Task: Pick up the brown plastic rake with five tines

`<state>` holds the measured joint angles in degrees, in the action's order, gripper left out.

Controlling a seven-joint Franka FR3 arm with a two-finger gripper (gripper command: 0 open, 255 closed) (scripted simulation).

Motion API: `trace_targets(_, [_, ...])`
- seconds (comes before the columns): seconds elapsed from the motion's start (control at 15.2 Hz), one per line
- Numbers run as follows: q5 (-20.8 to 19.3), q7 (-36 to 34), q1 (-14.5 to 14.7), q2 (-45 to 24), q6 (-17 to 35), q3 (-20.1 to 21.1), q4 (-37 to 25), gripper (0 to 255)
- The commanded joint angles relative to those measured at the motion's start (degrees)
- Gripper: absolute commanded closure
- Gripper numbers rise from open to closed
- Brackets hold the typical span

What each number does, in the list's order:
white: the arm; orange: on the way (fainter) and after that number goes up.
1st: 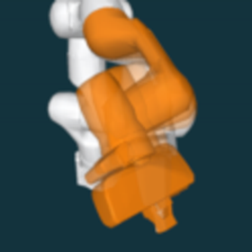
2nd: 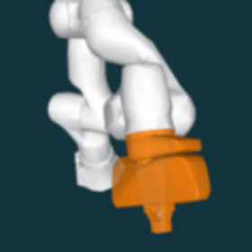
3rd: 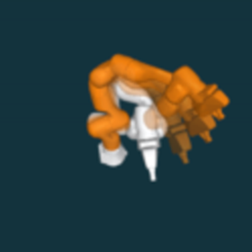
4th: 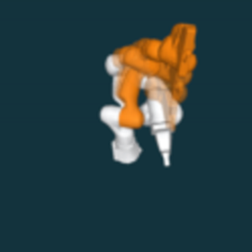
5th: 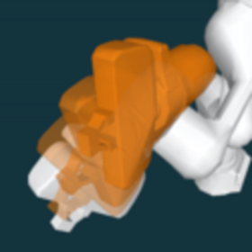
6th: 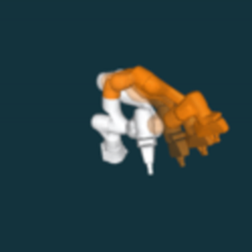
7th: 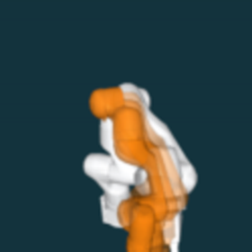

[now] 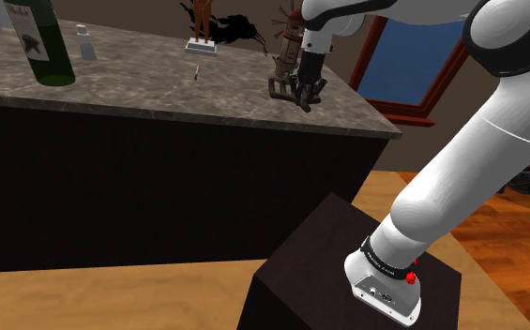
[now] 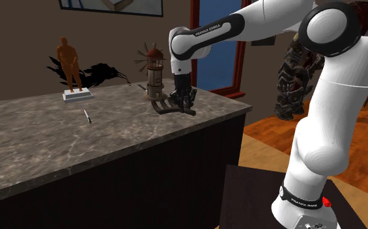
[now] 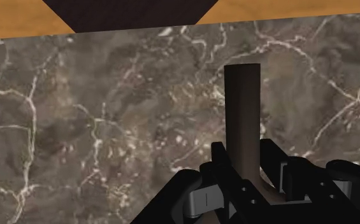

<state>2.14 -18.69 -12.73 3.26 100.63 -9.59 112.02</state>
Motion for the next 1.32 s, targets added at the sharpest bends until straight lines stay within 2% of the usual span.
trace_targets(0.0, [0.0,0.0,0.0,0.0,0.0,0.0,0.0,255])
trace_targets(0.26, [0.0,0.0,0.0,-0.1,0.0,0.0,-0.1,255])
trace_targets(1.25, [-0.1,-0.5,0.0,0.2,-11.6,0.0,-11.4,255])
